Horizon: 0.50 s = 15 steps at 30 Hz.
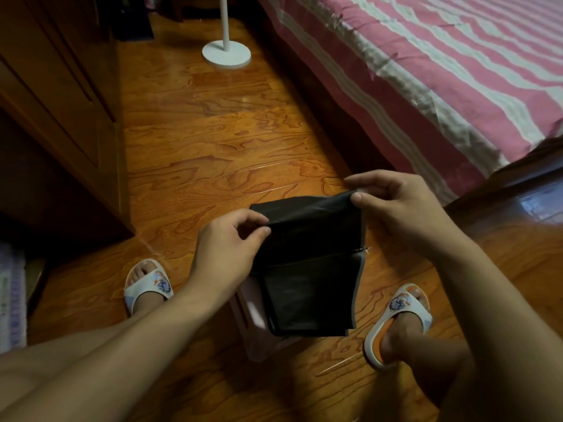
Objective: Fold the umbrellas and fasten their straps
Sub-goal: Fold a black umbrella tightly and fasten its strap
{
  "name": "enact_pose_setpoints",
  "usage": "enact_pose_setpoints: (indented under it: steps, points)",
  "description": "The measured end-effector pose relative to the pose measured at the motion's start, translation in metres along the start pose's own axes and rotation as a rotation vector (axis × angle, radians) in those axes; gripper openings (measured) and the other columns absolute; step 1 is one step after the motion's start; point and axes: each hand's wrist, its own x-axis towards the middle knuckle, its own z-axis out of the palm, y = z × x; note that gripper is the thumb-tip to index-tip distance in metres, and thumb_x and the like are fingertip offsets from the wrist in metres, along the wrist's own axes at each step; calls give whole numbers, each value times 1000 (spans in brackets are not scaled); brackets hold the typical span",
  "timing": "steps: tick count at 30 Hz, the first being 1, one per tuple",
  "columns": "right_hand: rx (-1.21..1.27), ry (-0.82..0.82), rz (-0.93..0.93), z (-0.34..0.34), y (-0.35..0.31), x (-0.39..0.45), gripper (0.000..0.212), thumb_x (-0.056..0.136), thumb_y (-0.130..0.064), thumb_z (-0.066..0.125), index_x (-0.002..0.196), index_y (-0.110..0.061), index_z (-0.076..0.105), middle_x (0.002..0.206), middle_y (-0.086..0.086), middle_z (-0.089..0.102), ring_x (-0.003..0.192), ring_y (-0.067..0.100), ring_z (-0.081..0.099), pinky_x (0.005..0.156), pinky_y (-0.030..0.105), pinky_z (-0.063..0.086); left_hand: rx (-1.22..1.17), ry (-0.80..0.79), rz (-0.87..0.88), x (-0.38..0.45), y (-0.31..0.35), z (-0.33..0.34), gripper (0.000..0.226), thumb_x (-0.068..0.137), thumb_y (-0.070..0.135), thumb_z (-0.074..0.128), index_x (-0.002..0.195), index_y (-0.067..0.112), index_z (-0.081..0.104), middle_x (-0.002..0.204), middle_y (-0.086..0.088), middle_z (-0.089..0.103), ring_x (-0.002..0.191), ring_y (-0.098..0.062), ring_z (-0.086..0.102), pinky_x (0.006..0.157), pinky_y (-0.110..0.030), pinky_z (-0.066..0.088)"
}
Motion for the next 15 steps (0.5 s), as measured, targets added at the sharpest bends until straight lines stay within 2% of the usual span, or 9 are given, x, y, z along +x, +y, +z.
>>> enact_pose_setpoints:
  steps: [2, 4, 6, 8, 9, 10, 12, 13, 15]
  points:
    - [-144, -5, -46, 0, 2, 1, 25, 91, -21, 73, 112, -34, 70, 99, -12, 74, 96, -2, 69, 83, 18, 57, 10, 21, 19, 3, 1, -1, 9, 90, 17, 75, 90, 27, 75, 92, 13, 67, 88, -3, 62, 81, -35, 55]
    - [-303, 22, -116, -1, 5, 1, 24, 86, -26, 78, 107, -35, 70, 105, -14, 65, 99, 2, 64, 85, 23, 57, 16, 6, 41, 3, 2, -2, 14, 89, 16, 75, 87, 30, 72, 98, 11, 60, 89, 1, 57, 78, -17, 48]
    - [-416, 12, -173, -2, 8, 0, 39, 80, -33, 81, 117, -35, 67, 117, -12, 51, 112, 7, 52, 94, 27, 49, 36, -42, 89, 1, 1, -3, 15, 90, 16, 74, 88, 31, 70, 100, 12, 58, 93, 4, 54, 75, -7, 41]
    - [-465, -111, -186, -1, 15, -5, 65, 79, -35, 82, 138, -38, 55, 133, -12, 44, 127, 9, 42, 105, 30, 41, 73, -106, 186, -3, 0, -4, 11, 91, 16, 71, 90, 27, 70, 98, 14, 60, 97, 1, 56, 78, -12, 41]
    - [-461, -171, -187, 0, 20, -9, 67, 80, -32, 82, 140, -40, 52, 134, -13, 47, 126, 8, 45, 105, 31, 43, 94, -136, 245, -5, 0, -4, 8, 91, 17, 69, 91, 25, 70, 95, 14, 62, 96, -2, 57, 79, -15, 42]
    - [-453, -206, -202, 3, 24, -16, 59, 82, -27, 81, 133, -41, 55, 126, -15, 52, 119, 5, 50, 99, 32, 50, 112, -165, 303, -9, -1, -4, 5, 90, 19, 67, 91, 22, 70, 92, 14, 62, 95, -2, 57, 79, -18, 42]
    - [-502, -202, -309, 6, 37, -33, 37, 84, -20, 78, 110, -40, 61, 104, -19, 56, 100, 6, 56, 78, 37, 57, 155, -227, 414, -16, -6, -3, 7, 88, 20, 64, 92, 18, 70, 90, 10, 63, 92, -3, 57, 81, -24, 45]
    - [-535, -183, -378, 6, 43, -44, 27, 85, -20, 75, 103, -37, 63, 98, -18, 56, 94, 9, 56, 70, 38, 56, 179, -261, 473, -21, -10, -4, 9, 88, 21, 63, 92, 16, 70, 91, 9, 63, 92, -4, 57, 82, -28, 46]
    - [-588, -132, -499, 9, 55, -66, 10, 89, -20, 70, 98, -24, 70, 95, -10, 61, 90, 17, 56, 65, 38, 53, 224, -339, 595, -29, -18, -5, 12, 89, 21, 63, 97, 15, 70, 94, 7, 63, 92, -8, 59, 81, -30, 48]
